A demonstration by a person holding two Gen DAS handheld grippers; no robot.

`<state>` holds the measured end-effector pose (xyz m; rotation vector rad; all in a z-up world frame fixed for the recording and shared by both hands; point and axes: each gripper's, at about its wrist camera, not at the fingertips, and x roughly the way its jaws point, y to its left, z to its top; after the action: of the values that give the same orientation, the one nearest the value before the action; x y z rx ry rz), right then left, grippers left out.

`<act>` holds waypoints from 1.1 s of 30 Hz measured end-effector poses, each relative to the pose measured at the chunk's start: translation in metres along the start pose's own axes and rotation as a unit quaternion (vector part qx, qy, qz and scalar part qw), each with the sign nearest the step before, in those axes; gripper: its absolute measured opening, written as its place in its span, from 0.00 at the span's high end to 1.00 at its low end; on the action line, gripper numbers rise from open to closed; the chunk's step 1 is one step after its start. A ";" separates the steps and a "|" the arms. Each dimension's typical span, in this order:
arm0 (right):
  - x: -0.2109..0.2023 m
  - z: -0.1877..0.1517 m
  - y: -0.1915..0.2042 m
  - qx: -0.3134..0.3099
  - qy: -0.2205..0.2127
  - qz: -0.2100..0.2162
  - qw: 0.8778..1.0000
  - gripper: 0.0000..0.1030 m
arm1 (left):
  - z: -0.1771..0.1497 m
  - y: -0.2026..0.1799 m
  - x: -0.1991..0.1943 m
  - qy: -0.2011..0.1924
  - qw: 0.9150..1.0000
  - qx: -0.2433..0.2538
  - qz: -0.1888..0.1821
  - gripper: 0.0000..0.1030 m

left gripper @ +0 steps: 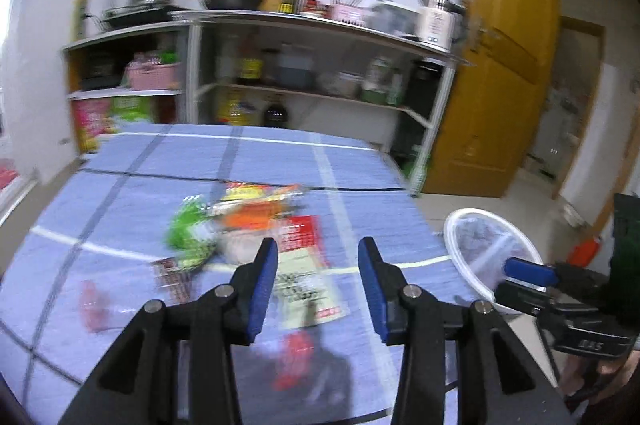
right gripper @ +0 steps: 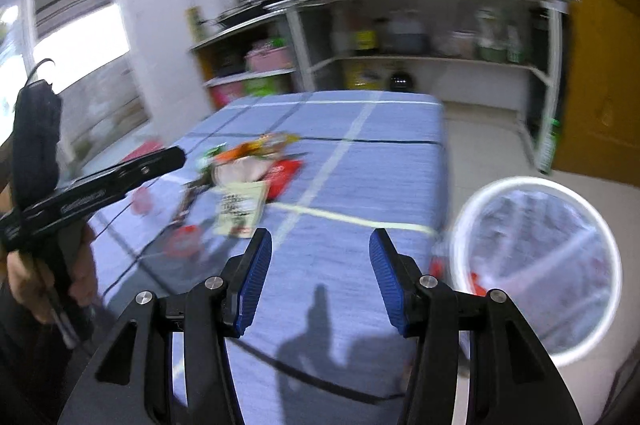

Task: Collect trash
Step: 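Move both open tools back over the table toward the clear cups, then grasp a red-lidded clear cup with the left tool while the right tool grasps another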

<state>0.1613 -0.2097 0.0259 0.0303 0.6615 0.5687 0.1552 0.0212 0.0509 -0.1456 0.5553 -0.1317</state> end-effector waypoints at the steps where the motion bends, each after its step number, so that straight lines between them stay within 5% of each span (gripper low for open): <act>1: 0.004 0.000 0.006 -0.006 0.004 0.007 1.000 0.50 | -0.003 0.011 -0.004 -0.003 1.000 -0.004 0.015 0.52; 7: 0.042 0.000 0.052 -0.057 0.043 0.050 0.996 0.50 | -0.019 0.081 -0.016 -0.010 0.994 -0.041 0.099 0.38; 11: 0.068 -0.005 0.077 -0.090 0.074 0.066 0.991 0.50 | -0.030 0.109 -0.012 0.005 0.991 -0.062 0.120 0.35; 27: 0.126 -0.011 0.102 -0.112 0.147 0.079 0.980 0.50 | -0.056 0.137 0.027 0.079 0.987 -0.087 0.108 0.33; 30: 0.128 -0.009 0.100 -0.112 0.147 0.067 0.980 0.67 | -0.056 0.134 0.035 0.089 0.986 -0.071 0.118 0.33; 33: 0.127 -0.008 0.099 -0.107 0.146 0.066 0.981 0.70 | -0.055 0.131 0.043 0.108 0.984 -0.061 0.130 0.36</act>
<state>0.1899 -0.0622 -0.0337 -0.2168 0.8849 0.7781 0.1732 0.1373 -0.0403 -0.1775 0.7943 0.1422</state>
